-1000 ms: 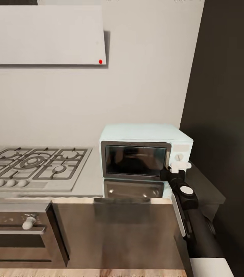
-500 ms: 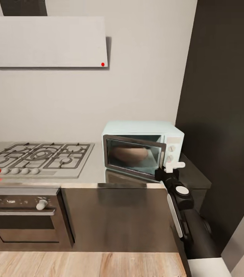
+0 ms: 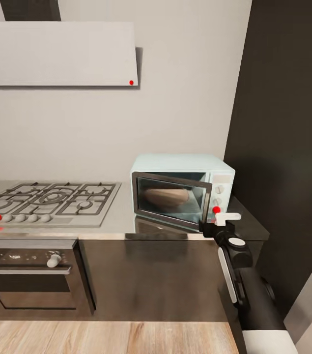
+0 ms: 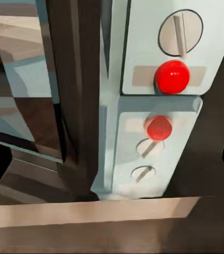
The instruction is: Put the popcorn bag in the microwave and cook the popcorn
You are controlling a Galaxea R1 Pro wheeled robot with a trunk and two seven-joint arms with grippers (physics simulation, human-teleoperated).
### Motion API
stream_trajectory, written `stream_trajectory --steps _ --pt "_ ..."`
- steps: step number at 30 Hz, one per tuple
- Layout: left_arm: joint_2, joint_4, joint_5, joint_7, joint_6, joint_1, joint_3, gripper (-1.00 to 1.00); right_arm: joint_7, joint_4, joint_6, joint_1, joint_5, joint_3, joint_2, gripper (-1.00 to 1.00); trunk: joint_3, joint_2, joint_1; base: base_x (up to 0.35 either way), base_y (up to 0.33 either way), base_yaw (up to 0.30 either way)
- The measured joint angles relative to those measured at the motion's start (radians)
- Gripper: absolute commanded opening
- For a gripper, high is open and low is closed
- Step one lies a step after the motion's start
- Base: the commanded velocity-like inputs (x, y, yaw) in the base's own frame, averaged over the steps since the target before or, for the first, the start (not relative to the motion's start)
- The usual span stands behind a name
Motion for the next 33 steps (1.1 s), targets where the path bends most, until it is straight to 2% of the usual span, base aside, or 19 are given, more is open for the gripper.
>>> stream_trajectory --steps 5,6,8,9,11,16,20,33 --pt "0.0 0.0 0.0 0.0 0.0 0.0 0.0 1.0 0.001 0.013 0.043 -0.005 -0.005 -0.004 -0.014 1.0 0.0 0.0 0.0 0.0 0.0 0.0" --pt "0.0 0.0 0.0 0.0 0.0 0.0 0.0 1.0 0.0 0.016 0.045 -0.005 -0.004 -0.011 -0.055 1.0 0.0 0.0 0.0 0.0 0.0 0.0" --pt "0.0 0.0 0.0 0.0 0.0 0.0 0.0 1.0 0.002 0.017 0.047 -0.006 -0.006 -0.036 -0.119 1.0 0.0 0.0 0.0 0.0 0.0 0.0" --pt "0.0 0.0 0.0 0.0 0.0 0.0 0.0 1.0 0.001 0.017 0.046 -0.006 -0.008 -0.057 -0.142 1.0 0.0 0.0 0.0 0.0 0.0 0.0" --pt "0.0 0.0 0.0 0.0 0.0 0.0 0.0 1.0 0.001 0.013 0.041 -0.006 -0.01 -0.092 -0.159 1.0 0.0 0.0 0.0 0.0 0.0 0.0" --pt "-0.001 0.0 0.0 0.001 0.0 0.0 0.0 1.0 0.002 0.002 0.038 -0.005 -0.013 -0.13 -0.168 1.0 0.0 0.0 0.0 0.0 0.0 0.0" --pt "-0.001 0.0 -0.001 0.0 0.0 0.0 -0.001 1.0 0.003 -0.019 0.035 -0.005 -0.015 -0.131 -0.162 1.0 0.0 0.0 0.0 0.141 0.0 0.0" --pt "0.0 0.0 -0.002 -0.001 0.0 0.0 -0.001 1.0 0.011 -0.036 0.028 -0.005 -0.018 -0.124 -0.152 1.0 0.0 0.0 -0.001 0.313 0.0 0.0"
